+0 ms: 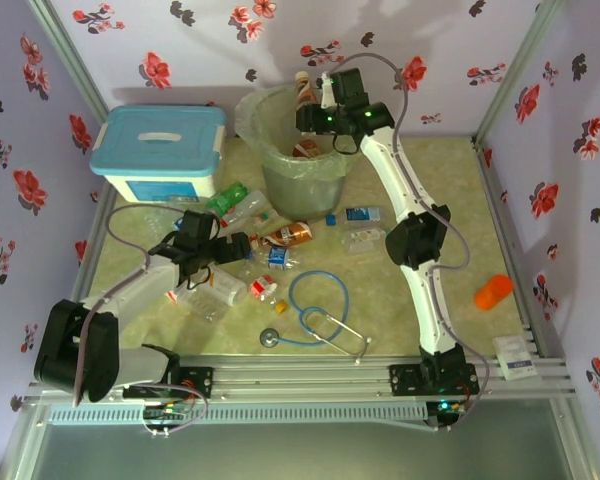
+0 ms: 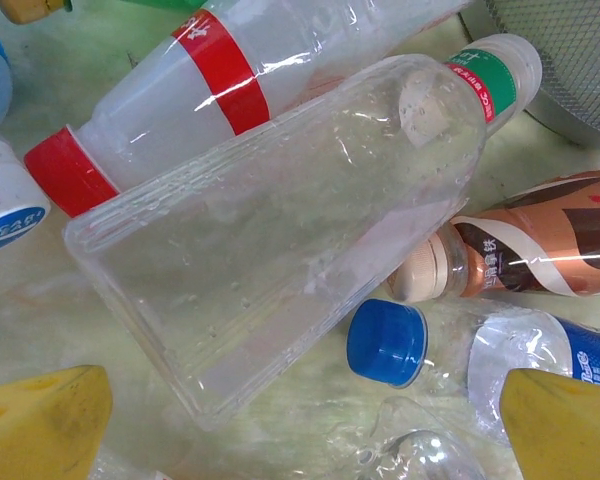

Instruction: Put the plastic bottles in the bin

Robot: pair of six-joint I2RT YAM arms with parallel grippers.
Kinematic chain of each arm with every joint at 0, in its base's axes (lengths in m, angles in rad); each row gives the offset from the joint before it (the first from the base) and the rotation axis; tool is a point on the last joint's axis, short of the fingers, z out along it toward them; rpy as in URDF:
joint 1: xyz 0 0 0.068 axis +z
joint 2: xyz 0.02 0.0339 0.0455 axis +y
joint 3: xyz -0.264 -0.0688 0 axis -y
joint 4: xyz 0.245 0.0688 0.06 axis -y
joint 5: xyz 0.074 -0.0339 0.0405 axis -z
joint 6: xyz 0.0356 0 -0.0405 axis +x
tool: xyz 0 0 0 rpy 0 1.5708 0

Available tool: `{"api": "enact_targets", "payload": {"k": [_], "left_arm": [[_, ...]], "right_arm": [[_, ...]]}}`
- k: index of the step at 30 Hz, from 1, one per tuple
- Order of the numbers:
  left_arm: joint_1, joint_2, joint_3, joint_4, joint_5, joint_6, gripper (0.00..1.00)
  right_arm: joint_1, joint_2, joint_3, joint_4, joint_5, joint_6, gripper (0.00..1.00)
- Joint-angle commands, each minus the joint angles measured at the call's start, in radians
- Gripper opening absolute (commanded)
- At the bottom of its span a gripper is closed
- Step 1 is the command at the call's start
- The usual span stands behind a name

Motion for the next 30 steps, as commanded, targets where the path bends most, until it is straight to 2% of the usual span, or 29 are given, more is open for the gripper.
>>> {"api": "enact_targets", "payload": {"k": [1,5,10,14,20,23,30], "left_arm": [[-0.007,0.030,0.024,-0.001,0.002,0.000,1.00],[-0.006,0.039,0.026,-0.003,0.003,0.000,1.00],[-0.007,0.045,0.029,-0.003,0.002,-0.003,1.00],[-0.006,0.051,0.030,-0.001,0.001,-0.006,1.00],[-0.006,0.050,0.030,-0.001,0.002,-0.007,1.00],[-0.007,0.049,0.028,-0.002,0.002,-0.007,1.00],[-0.007,0.043,0.031,-0.006,0.002,-0.006,1.00]], "right_arm": [[0.010,0.044,0.031,0.042,-0.016,0.047,0.00],[0.015,0.067,0.029,0.037,-0.014,0.045,0.00],[0.021,0.078,0.028,0.014,-0.008,0.030,0.33],[0.021,0.075,0.029,0.004,-0.001,0.023,0.51],[0.021,0.064,0.028,-0.003,0.003,0.021,0.73],[0.023,0.056,0.028,-0.005,0.011,0.018,0.79],[0.027,0.026,0.028,-0.003,0.013,0.007,0.86]]}}
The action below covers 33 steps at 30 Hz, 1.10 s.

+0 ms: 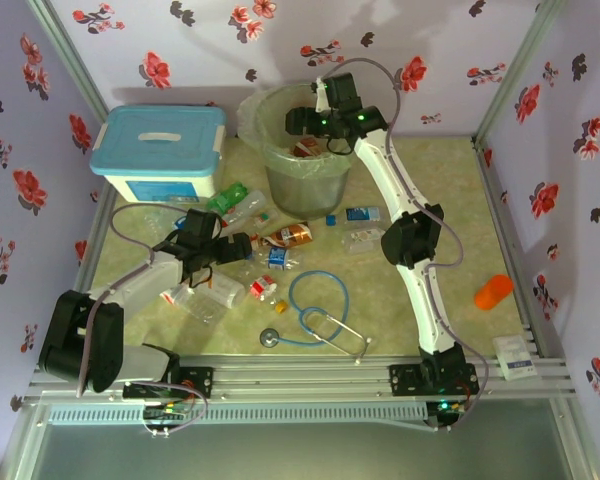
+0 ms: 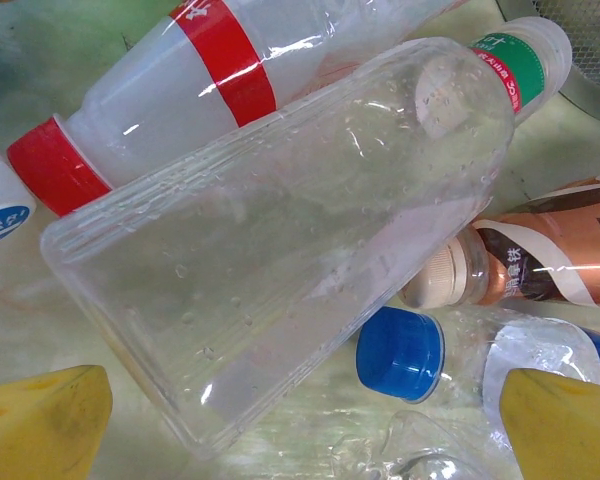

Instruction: Put the plastic bottles in the bin

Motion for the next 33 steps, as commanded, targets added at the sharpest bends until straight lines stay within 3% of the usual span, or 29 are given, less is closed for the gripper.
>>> {"api": "enact_targets", "payload": {"k": [1,15,22,27,33], "left_arm": [[-0.007,-0.004,0.026,-0.017,0.002,-0.004,1.00],[-0.007,-0.037,0.054,-0.049,-0.011,0.003,1.00],[-0.007,-0.065,0.060,-0.070,-0.025,0.010,1.00],[-0.006,-0.073,0.066,-0.085,-0.028,0.015,1.00],[-0.006,-0.076,0.075,-0.095,-0.029,0.028,1.00]], "right_arm": [[0.015,-0.018,0.013,-0.014,0.014,-0.010,0.87],[0.027,-0.191,0.012,-0.017,0.015,-0.025,0.99],[0.026,-0.367,-0.077,-0.020,0.050,-0.023,0.99],[0.002,-0.530,-0.248,-0.030,0.097,-0.006,0.99],[-0.088,-0.832,-0.696,0.118,0.126,0.046,0.99]]}}
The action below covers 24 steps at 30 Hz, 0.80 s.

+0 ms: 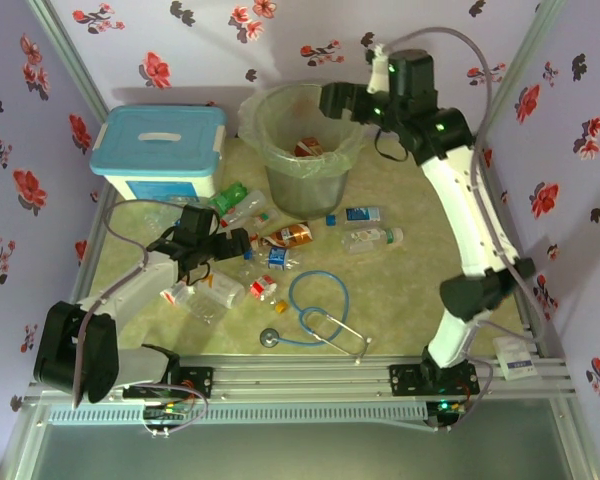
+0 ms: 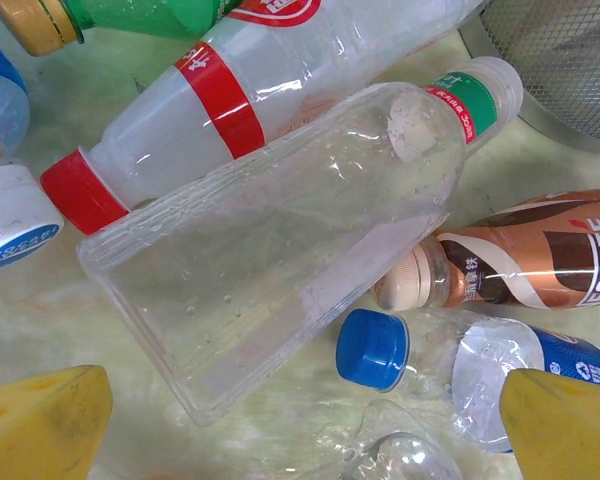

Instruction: Put the plastic bottles in the bin

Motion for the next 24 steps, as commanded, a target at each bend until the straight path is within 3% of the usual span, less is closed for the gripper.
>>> {"api": "enact_targets", "payload": {"k": [1,5,12,24], "left_arm": [[-0.006,-0.021,0.034,-0.032,-0.020,0.028,1.00],[-0.007,-0.012,0.042,-0.038,-0.025,0.036,1.00],[-0.006,0.025,0.062,-0.031,-0.026,0.041,1.00],[-0.007,0.027,0.050,-0.027,-0.024,0.037,1.00]], "right_arm": [[-0.077,-0.132,-0.203,0.090,0.038,0.060,0.99],[-0.163,-0.267,-0.407,0.108,0.049,0.097,0.97],[-0.217,-0.410,-0.694,0.104,0.071,0.165,0.95],[-0.295,-0.585,-1.252,0.415,0.088,0.501,0.84]]}}
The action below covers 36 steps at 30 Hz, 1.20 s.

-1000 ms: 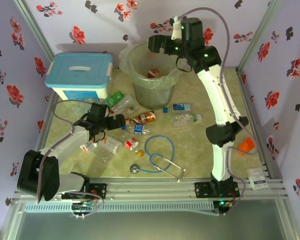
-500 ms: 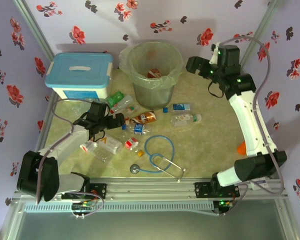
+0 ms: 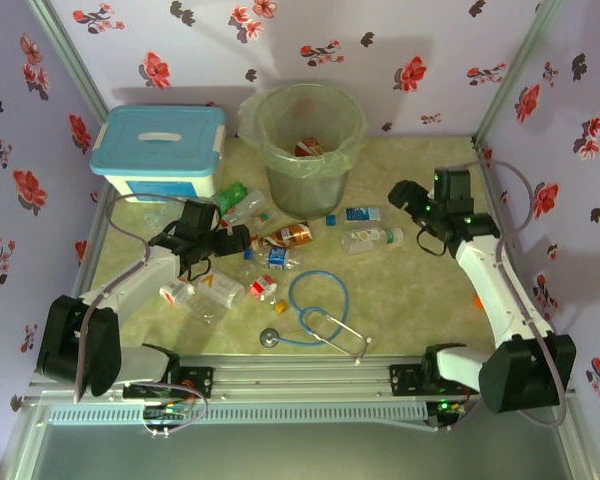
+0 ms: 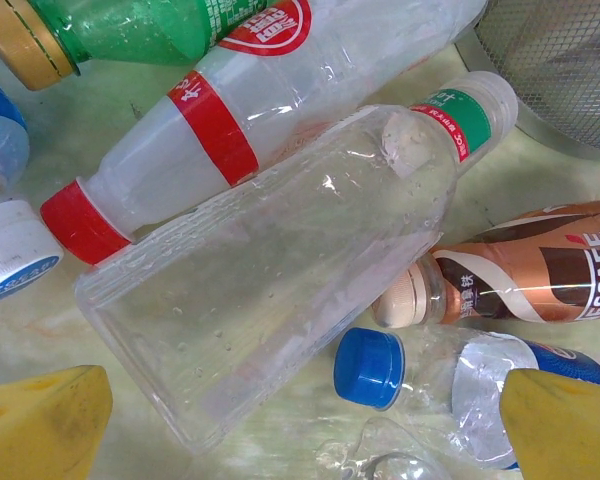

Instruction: Put the plastic bottles in the bin

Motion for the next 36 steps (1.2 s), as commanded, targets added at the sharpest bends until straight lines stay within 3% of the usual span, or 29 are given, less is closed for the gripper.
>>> {"api": "enact_targets", "payload": {"k": [1,7,13,20,36], "left_arm": [[-0.006,-0.010,0.003,-0.007,-0.014,0.010,1.00],[-0.008,-0.005,-0.003,0.008,-0.006,-0.006,1.00],[-0.015,0.006,0.010,0.009,-0.005,-0.009,1.00],[-0.022,0.006,0.008,0.009,-0.006,-0.015,1.00],[-0.022,-0.017,0.004,-0.003,-0.011,-0.008,1.00]], "right_arm": [[-0.014,-0.047,-0.137,0.177,0.035,0.169,0.83],[-0.019,-0.009,-0.375,0.441,0.024,0.379,0.79],[0.018,0.109,-0.425,0.635,-0.050,0.513,0.82],[0.143,0.202,-0.392,0.636,0.038,0.548,0.96],[0.197,0.386,-0.378,0.741,0.087,0.640,0.94]]}}
